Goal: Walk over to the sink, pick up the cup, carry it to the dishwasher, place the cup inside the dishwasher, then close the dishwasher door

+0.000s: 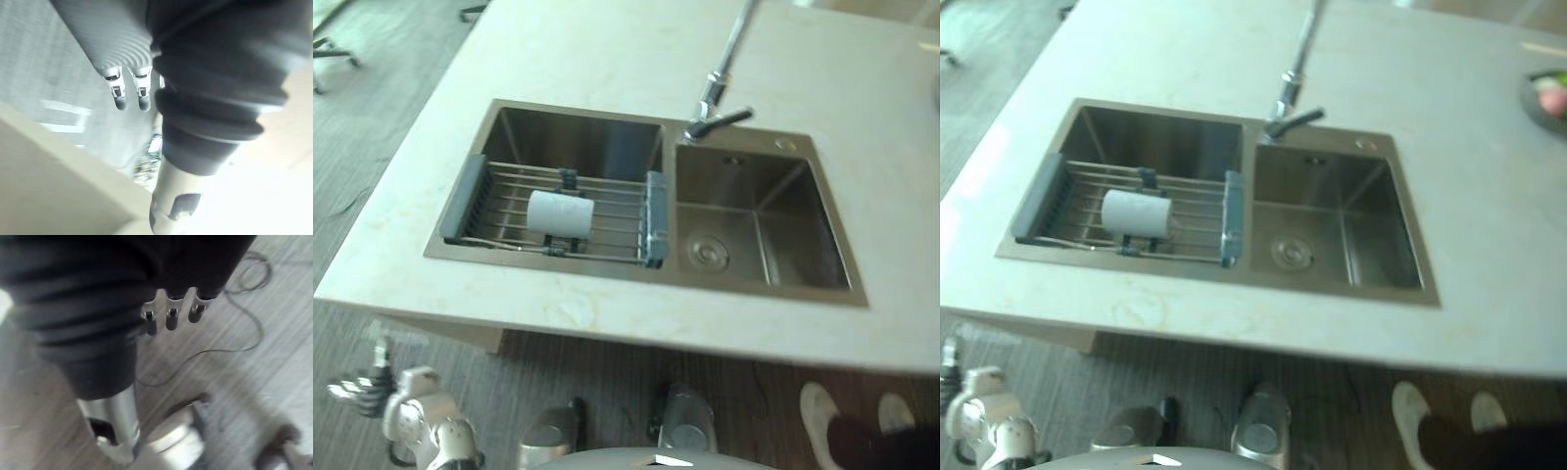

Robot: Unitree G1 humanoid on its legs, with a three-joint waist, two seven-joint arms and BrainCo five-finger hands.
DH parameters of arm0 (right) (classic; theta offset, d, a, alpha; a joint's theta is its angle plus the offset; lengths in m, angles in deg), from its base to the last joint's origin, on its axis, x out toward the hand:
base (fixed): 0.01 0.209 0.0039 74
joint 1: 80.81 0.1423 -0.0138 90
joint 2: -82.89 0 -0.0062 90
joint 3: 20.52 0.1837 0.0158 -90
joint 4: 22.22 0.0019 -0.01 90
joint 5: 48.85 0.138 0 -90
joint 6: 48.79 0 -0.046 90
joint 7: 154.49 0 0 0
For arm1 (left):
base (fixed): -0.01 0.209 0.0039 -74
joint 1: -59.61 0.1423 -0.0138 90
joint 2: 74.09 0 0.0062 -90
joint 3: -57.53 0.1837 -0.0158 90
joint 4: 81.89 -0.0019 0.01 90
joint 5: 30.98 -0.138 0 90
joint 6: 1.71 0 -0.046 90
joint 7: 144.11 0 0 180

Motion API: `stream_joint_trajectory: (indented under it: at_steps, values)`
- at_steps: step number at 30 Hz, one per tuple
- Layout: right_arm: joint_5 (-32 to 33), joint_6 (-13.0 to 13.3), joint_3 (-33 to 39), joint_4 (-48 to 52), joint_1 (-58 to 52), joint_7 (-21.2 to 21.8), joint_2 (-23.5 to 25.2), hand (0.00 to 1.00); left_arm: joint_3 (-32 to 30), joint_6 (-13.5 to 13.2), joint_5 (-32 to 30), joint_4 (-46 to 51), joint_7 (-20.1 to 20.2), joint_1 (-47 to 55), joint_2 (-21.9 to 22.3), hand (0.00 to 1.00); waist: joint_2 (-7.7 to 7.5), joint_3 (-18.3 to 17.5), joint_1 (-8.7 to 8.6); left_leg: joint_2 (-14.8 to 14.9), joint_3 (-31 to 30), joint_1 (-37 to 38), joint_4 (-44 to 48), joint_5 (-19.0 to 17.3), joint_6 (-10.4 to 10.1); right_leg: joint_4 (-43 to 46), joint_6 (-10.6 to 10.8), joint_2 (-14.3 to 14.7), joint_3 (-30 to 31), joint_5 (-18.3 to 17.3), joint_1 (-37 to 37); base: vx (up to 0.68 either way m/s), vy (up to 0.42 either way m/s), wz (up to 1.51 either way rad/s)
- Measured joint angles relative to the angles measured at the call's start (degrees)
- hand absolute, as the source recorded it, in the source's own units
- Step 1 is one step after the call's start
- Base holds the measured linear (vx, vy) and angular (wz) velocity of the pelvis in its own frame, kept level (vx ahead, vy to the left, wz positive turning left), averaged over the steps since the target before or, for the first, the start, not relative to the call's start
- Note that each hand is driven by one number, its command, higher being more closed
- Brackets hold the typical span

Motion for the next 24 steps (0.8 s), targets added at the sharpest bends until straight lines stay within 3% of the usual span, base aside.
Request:
stream_joint_trajectory:
  at_steps: [1,2,3,5,9,10,12,14,15,16,17,18,19,21,24]
  values:
    - [-0.1,-3.9,-0.3,-0.9,-0.1,1.5,-0.2,0.0,-0.7,-1.8,-3.5,3.3,-3.4,0.6,1.1,0.0,0.69,-0.9,0.7,1.1,-0.3,0.5,0.5,-1.2,-1.2,-1.3,1.0,0.6,-1.6,-2.2,2.4,0.28,-0.317,0.37]
    - [-0.1,-6.2,-0.4,-0.9,-0.1,2.6,-0.7,0.0,-0.8,-2.9,-5.7,7.6,-6.0,1.8,2.6,0.0,2.35,-1.8,1.26,3.0,-0.2,0.5,0.7,-1.5,-1.9,-3.1,0.6,2.6,-2.1,-2.0,3.6,0.22,-0.246,0.1]
    - [-0.1,-8.0,0.0,-1.1,-0.4,4.2,-1.8,0.0,0.2,-4.4,-10.8,13.2,-8.4,3.4,3.7,0.0,4.13,-3.1,1.45,4.4,-0.2,0.7,-0.5,-1.5,-2.5,-5.3,0.2,4.2,-3.1,-2.2,4.5,0.2,-0.195,0.06]
    - [-0.1,-9.7,0.2,-1.2,0.3,5.5,-3.6,0.0,0.7,-5.3,-18.0,20.6,-9.9,3.5,3.8,0.0,6.04,-4.5,1.62,5.5,-0.2,1.7,-3.7,-0.2,-3.8,-7.6,-0.4,5.8,-3.8,-1.9,4.7,0.2,-0.144,0.03]
    - [2.3,-10.5,1.9,-2.2,2.4,6.6,-5.7,0.0,2.8,-5.2,-40.6,31.1,-20.0,-1.4,2.3,0.0,7.12,-5.8,1.7,5.6,-0.1,2.5,-7.9,5.2,-5.3,-15.4,-1.3,7.8,-4.1,1.5,7.4,0.09,-0.134,-0.05]
    - [2.5,-10.5,2.5,-3.0,2.5,7.1,-5.9,0.0,2.8,-5.0,-43.3,31.6,-22.1,-2.9,1.4,0.0,7.22,-6.4,1.57,5.7,-0.1,2.6,-8.6,6.3,-5.4,-17.8,-1.5,8.2,-4.1,2.6,8.1,0.04,-0.102,-0.13]
    - [3.4,-10.5,2.8,-3.4,2.6,7.6,-5.9,0.0,2.9,-4.8,-43.2,31.2,-22.7,-4.4,0.2,0.0,7.31,-7.0,0.97,5.7,-0.1,2.7,-9.2,7.4,-5.3,-20.5,-2.0,8.9,-4.1,3.9,9.1,0.04,-0.088,-0.1]
    - [4.3,-10.5,3.5,-4.0,2.5,7.6,-5.7,0.0,5.2,-5.3,-38.4,31.0,-19.0,-5.0,-0.5,0.0,7.19,-7.2,0.56,5.8,-0.2,2.9,-9.2,7.9,-5.1,-22.6,-2.3,9.5,-4.2,5.0,10.2,0.01,-0.073,-0.01]
    - [4.7,-10.4,4.3,-4.7,2.5,8.0,-5.5,0.0,7.9,-5.8,-33.8,31.0,-13.6,-5.3,-0.7,0.0,7.14,-7.3,0.49,6.0,-0.2,2.9,-9.2,8.0,-5.1,-23.8,-2.4,10.0,-4.2,5.6,10.7,-0.04,-0.05,0.05]
    - [4.7,-10.4,4.4,-5.2,2.6,8.4,-5.6,0.0,12.4,-5.8,-27.4,31.0,-5.6,-5.4,-1.5,0.0,7.08,-7.5,0.47,6.0,-0.1,2.8,-9.3,8.1,-5.1,-24.9,-2.6,10.3,-4.3,6.4,11.1,-0.05,-0.042,0.05]
    - [4.7,-10.4,4.4,-5.3,2.6,8.5,-5.6,0.0,14.9,-5.5,-24.7,30.9,-2.2,-5.3,-2.1,0.0,7.02,-7.5,0.51,6.0,-0.1,2.8,-9.4,8.1,-5.1,-25.6,-2.6,10.4,-4.3,6.8,11.3,-0.07,-0.018,0.02]
    - [4.7,-10.4,4.3,-5.2,2.6,8.7,-5.6,0.0,20.0,-4.3,-20.1,30.7,4.3,-5.3,-3.5,0.0,6.97,-7.7,0.41,6.1,0.1,2.8,-9.8,8.1,-5.1,-26.9,-2.7,10.8,-4.2,7.5,11.5,-0.05,-0.014,-0.02]
    - [4.6,-10.4,4.3,-5.2,2.6,8.8,-5.7,0.0,22.4,-3.2,-18.3,30.5,7.3,-5.3,-4.2,0.0,6.95,-7.9,0.34,6.1,0.4,2.8,-10.3,8.1,-5.1,-27.7,-2.8,10.8,-4.1,8.0,11.5,-0.1,0.011,-0.07]
    - [4.6,-10.3,4.8,-5.2,3.8,9.0,-6.2,0.0,29.7,2.8,-14.1,26.6,16.9,-6.2,-6.7,0.0,7.04,-8.1,-1.09,6.3,1.0,3.0,-12.1,8.2,-5.0,-29.1,-3.1,11.4,-3.8,9.7,11.1,-0.13,0.02,-0.07]
    - [4.1,-10.2,5.0,-5.2,4.9,8.9,-6.1,0.0,32.1,10.4,-13.1,19.7,23.9,-7.6,-7.9,0.0,6.65,-8.0,-2.43,7.5,2.5,4.0,-14.1,6.4,-5.0,-29.1,-3.4,12.5,-2.6,10.5,10.6,-0.16,0.033,-0.24]
